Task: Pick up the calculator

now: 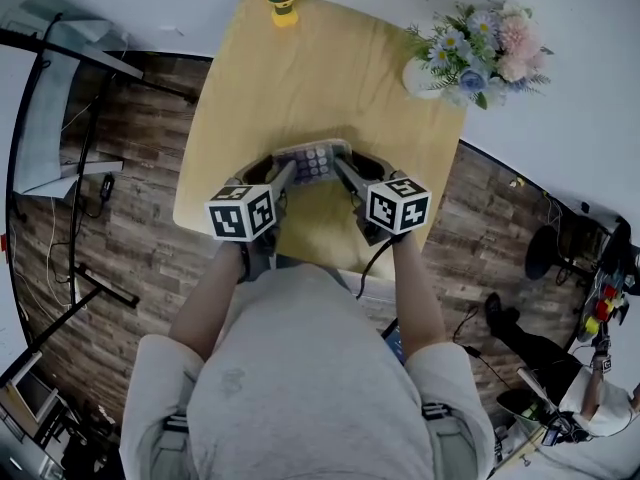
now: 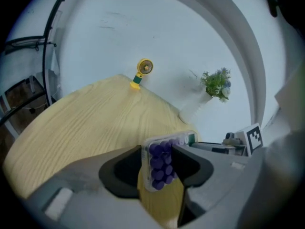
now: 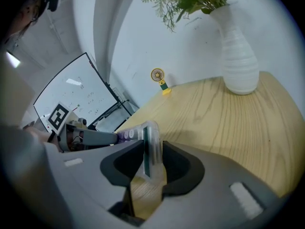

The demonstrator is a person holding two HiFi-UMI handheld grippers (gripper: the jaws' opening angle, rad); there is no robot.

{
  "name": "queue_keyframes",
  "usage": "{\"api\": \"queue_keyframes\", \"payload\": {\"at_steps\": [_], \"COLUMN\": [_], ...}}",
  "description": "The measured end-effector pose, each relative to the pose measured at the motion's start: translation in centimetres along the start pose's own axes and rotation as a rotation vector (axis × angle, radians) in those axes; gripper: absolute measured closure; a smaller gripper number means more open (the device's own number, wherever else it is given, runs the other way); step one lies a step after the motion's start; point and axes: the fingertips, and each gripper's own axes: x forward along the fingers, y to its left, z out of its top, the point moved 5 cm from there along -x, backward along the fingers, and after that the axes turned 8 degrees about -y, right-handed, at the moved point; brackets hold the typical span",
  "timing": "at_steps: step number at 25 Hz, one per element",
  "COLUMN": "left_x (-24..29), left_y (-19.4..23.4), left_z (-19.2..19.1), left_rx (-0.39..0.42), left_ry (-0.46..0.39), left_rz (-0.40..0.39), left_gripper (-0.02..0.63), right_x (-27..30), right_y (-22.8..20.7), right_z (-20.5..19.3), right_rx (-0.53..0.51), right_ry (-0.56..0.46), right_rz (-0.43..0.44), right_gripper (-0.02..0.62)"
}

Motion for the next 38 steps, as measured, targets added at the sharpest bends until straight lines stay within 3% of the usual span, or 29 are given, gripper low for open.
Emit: {"api": "queue_keyframes", "payload": {"at_steps": [12,20,26,38], "left_x": [-1.6,-3.9,-6.1,-10.4], "left_y": [-3.4,-5.5,-7.5,-9.4], "left_z": [5.6,8.8,11.1,13.6], "left_rx": [0.394,0.488,0.592,0.662], "left_ry": [-0.163,-0.224,-0.28,-0.344], "left_rz": [-0.126,-0.238,-0.332,-0.482], "left_gripper": [0.405,0.403,0.402,0.402], "right_x": [-2.5,-5.0,-7.2,-10.2], "right_y": [3.1,6.6,9.4,15.2], "right_z": [2.9,5.4,6.7,7.9], "right_rx": [-0.105,-0.164,-0.152,-0.201], "right_ry": [-0.228,-0.365,-0.478,-0.623], "right_rz": [-0.126,-0.232,-0.307,-0.445], "right_gripper": [0.473,0.474,0.472,0.472]}}
